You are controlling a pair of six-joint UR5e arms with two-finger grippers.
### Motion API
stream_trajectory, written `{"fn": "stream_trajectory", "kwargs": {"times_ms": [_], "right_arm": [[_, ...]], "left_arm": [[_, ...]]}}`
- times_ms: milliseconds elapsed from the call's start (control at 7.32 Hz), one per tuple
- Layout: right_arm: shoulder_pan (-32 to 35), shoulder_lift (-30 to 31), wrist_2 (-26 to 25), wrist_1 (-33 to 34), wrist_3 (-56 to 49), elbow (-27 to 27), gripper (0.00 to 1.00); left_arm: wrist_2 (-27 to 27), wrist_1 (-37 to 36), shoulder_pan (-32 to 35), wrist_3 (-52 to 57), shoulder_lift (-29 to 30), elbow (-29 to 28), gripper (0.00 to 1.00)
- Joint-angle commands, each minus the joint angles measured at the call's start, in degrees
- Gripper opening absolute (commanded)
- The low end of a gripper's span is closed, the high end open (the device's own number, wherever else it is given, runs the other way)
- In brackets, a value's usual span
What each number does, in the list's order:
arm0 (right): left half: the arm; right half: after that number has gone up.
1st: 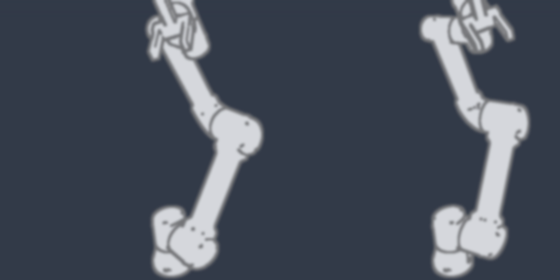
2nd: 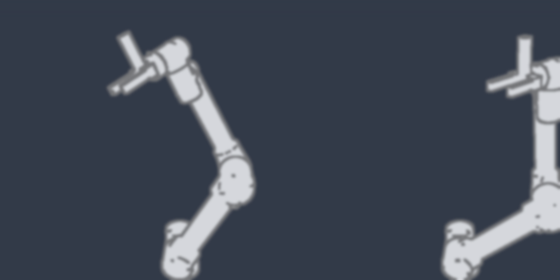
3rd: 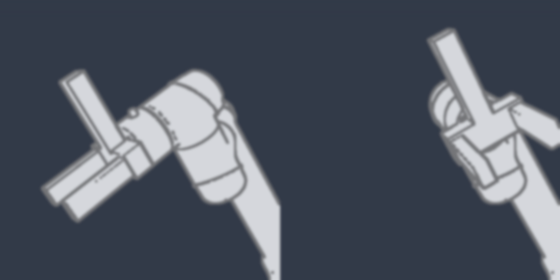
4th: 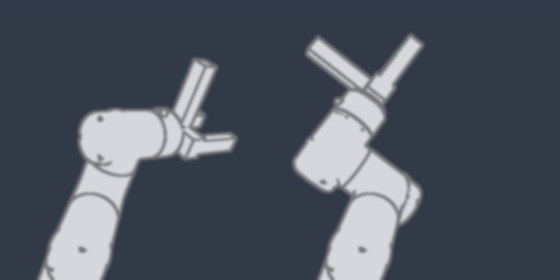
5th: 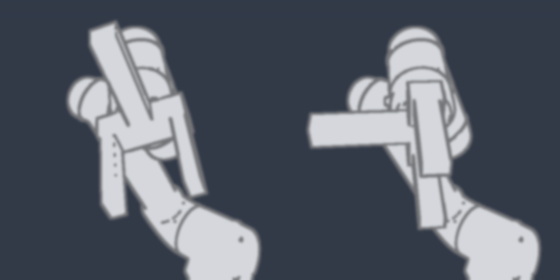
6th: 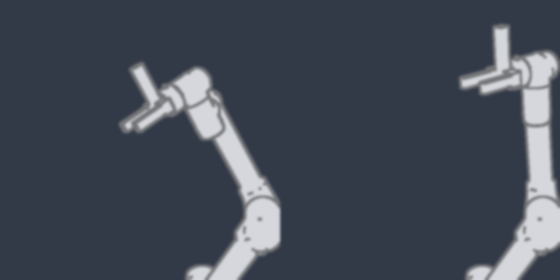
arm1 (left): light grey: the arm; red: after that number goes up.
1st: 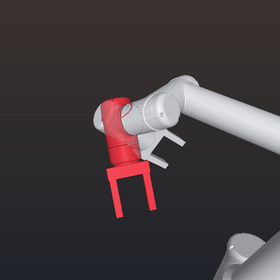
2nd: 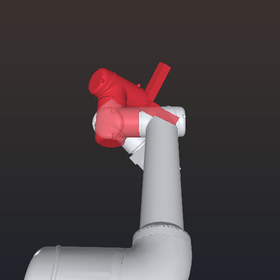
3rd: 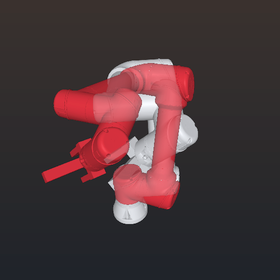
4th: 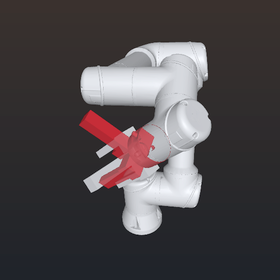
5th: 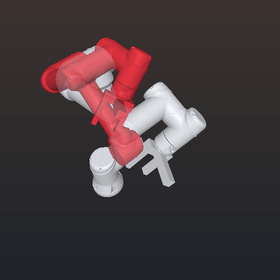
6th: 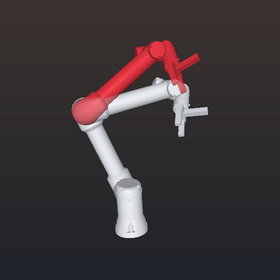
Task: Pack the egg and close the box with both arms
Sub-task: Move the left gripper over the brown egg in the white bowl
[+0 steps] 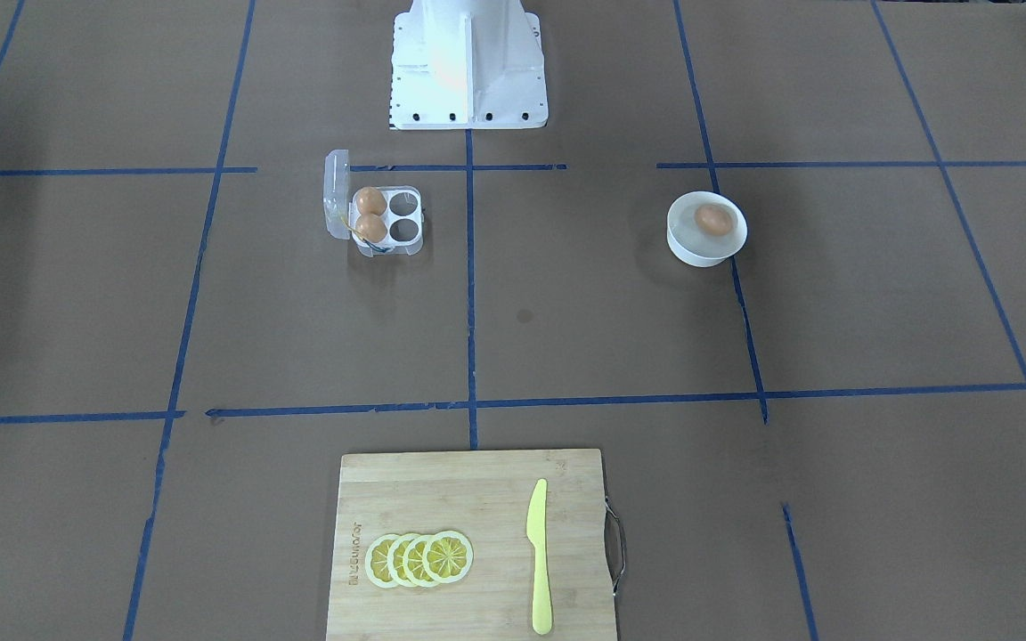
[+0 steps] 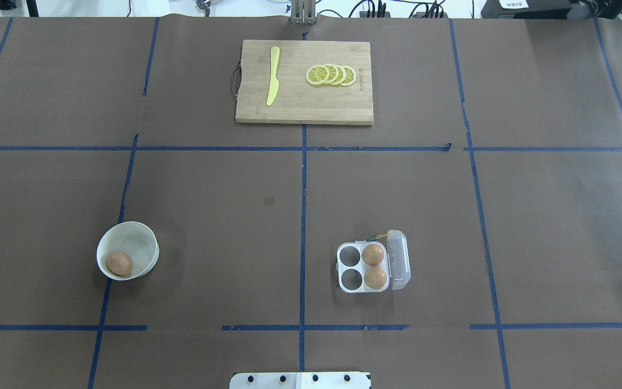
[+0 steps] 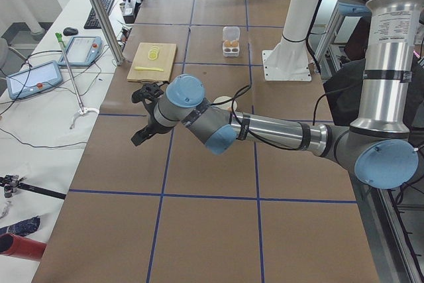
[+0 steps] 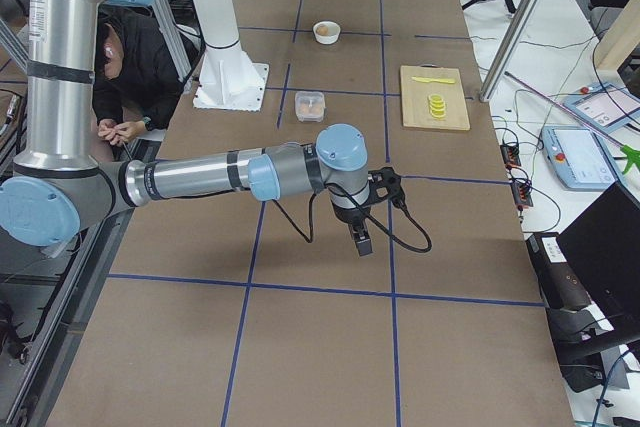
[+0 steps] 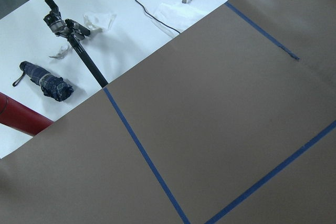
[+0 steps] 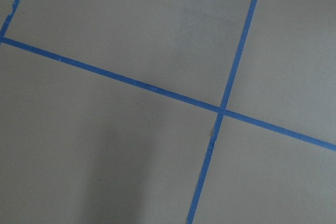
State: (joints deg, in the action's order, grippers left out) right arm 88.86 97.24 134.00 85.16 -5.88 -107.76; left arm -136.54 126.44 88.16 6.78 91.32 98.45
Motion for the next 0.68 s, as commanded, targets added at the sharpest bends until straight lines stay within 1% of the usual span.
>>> {"fn": "stream_trajectory", "kwargs": {"times_ms": [0, 137, 273, 410, 547], "right_arm": [[0.0, -0.4, 0.6, 0.1, 1.0, 0.0, 1.00], [0.0, -0.4, 0.6, 0.1, 0.9, 0.1, 1.00], [0.0, 0.0, 0.6, 0.1, 0.9, 0.1, 1.00], [0.0, 0.0, 0.6, 0.1, 0.8, 0.0, 1.00], [0.0, 0.1, 0.6, 0.1, 0.8, 0.1, 1.00]], "left_arm": [[0.5, 0.7, -10.9, -23.5, -0.7, 7.1, 1.00], [1.7, 0.8, -14.7, -29.3, -2.0, 11.4, 1.00], [2.8, 0.7, -19.9, -37.1, -2.0, 14.6, 1.00], [10.4, 0.7, -27.6, -46.4, -2.0, 17.8, 1.00], [13.9, 0.4, -32.6, -51.1, -2.1, 19.2, 1.00]]}}
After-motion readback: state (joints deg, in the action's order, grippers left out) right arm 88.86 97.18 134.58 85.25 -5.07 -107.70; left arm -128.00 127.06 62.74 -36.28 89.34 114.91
